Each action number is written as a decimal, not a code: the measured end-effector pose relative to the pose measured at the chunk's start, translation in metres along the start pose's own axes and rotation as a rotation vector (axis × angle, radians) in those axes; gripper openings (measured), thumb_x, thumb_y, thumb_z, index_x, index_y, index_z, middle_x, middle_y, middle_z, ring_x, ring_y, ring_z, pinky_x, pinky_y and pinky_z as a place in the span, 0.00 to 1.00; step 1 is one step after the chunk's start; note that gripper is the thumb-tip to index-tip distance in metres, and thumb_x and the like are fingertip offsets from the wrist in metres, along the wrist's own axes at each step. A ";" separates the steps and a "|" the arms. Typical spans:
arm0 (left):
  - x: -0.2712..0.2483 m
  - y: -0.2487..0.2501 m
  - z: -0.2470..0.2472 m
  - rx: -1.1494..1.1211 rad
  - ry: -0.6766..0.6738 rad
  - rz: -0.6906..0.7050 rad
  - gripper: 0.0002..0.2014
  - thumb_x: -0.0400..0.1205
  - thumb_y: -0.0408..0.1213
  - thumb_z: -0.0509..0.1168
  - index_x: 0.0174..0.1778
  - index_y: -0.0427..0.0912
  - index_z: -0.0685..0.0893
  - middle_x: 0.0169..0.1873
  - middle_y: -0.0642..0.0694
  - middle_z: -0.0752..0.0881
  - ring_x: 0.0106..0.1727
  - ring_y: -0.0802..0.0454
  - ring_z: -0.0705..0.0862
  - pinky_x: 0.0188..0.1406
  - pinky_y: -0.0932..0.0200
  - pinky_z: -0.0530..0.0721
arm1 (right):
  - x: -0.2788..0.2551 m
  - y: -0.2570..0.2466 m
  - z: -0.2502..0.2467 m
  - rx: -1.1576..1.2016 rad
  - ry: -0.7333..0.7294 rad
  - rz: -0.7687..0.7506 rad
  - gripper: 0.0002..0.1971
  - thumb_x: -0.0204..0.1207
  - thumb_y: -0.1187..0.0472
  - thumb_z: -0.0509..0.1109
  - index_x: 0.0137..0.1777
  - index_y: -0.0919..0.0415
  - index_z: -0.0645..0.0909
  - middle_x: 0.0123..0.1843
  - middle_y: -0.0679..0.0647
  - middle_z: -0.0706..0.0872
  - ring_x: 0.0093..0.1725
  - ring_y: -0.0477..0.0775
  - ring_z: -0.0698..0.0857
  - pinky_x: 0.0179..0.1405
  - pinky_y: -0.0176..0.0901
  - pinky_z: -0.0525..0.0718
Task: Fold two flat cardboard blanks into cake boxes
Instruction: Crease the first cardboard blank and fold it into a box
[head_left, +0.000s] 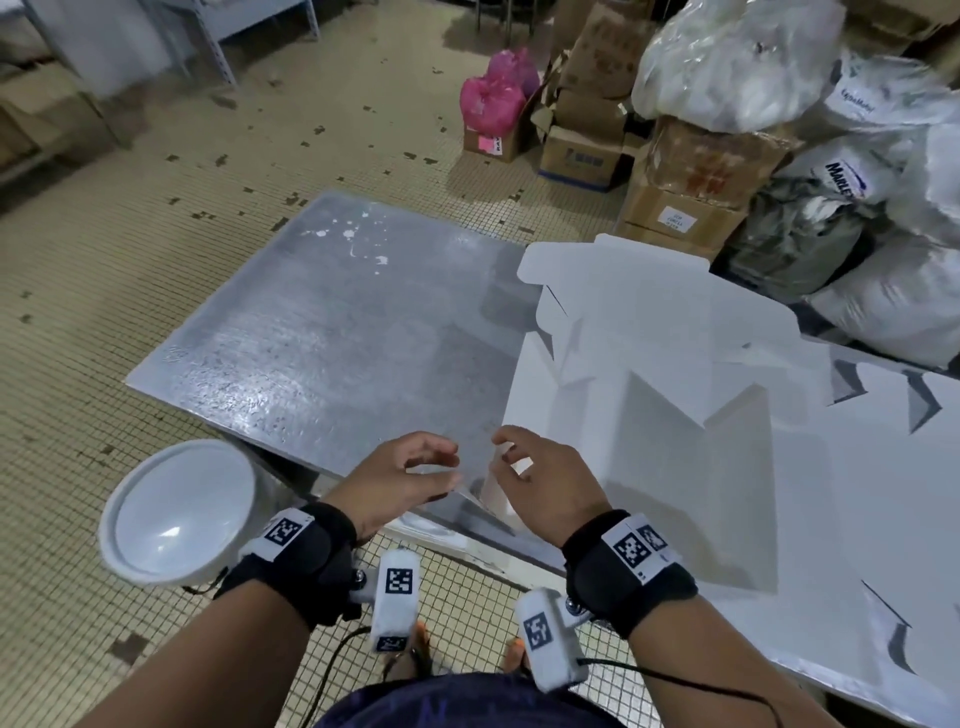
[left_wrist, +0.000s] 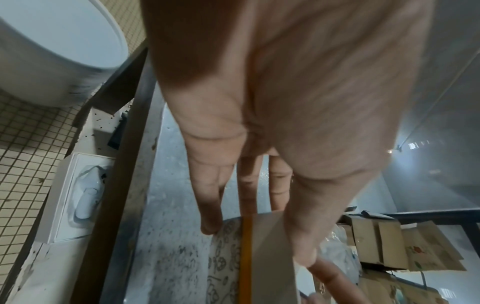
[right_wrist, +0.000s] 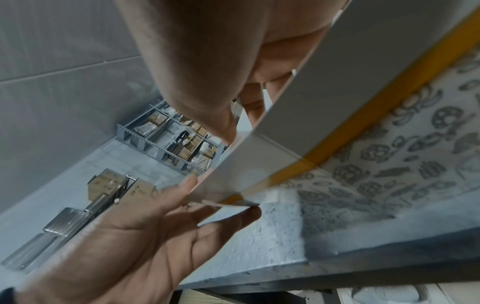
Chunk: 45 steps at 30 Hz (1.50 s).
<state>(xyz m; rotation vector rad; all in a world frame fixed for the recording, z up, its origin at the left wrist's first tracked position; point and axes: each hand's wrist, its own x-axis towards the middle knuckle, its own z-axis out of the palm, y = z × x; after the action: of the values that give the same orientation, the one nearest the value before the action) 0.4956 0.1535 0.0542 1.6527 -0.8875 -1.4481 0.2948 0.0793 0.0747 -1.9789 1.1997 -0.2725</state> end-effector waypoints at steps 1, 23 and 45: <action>0.000 0.000 0.002 -0.017 0.026 0.000 0.15 0.77 0.36 0.77 0.59 0.48 0.88 0.56 0.50 0.91 0.60 0.50 0.89 0.64 0.49 0.87 | 0.000 0.001 -0.002 0.010 0.013 0.011 0.10 0.81 0.48 0.67 0.62 0.40 0.79 0.52 0.43 0.87 0.42 0.46 0.85 0.55 0.48 0.86; 0.016 0.033 0.063 -0.053 -0.084 -0.183 0.22 0.79 0.46 0.75 0.66 0.46 0.76 0.58 0.40 0.86 0.50 0.43 0.93 0.56 0.47 0.91 | -0.036 0.046 -0.038 0.057 0.029 0.192 0.16 0.80 0.60 0.64 0.64 0.43 0.69 0.57 0.49 0.86 0.38 0.42 0.85 0.45 0.37 0.80; 0.022 0.019 0.075 -0.165 -0.218 -0.228 0.28 0.79 0.59 0.69 0.68 0.47 0.72 0.68 0.43 0.82 0.64 0.39 0.87 0.67 0.35 0.83 | -0.006 0.045 -0.027 0.442 -0.119 0.380 0.30 0.79 0.57 0.69 0.73 0.44 0.56 0.59 0.56 0.83 0.39 0.48 0.81 0.39 0.41 0.81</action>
<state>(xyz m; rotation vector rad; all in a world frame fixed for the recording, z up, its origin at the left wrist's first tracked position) 0.4234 0.1181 0.0544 1.5315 -0.6899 -1.8339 0.2475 0.0599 0.0617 -1.3423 1.2815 -0.1999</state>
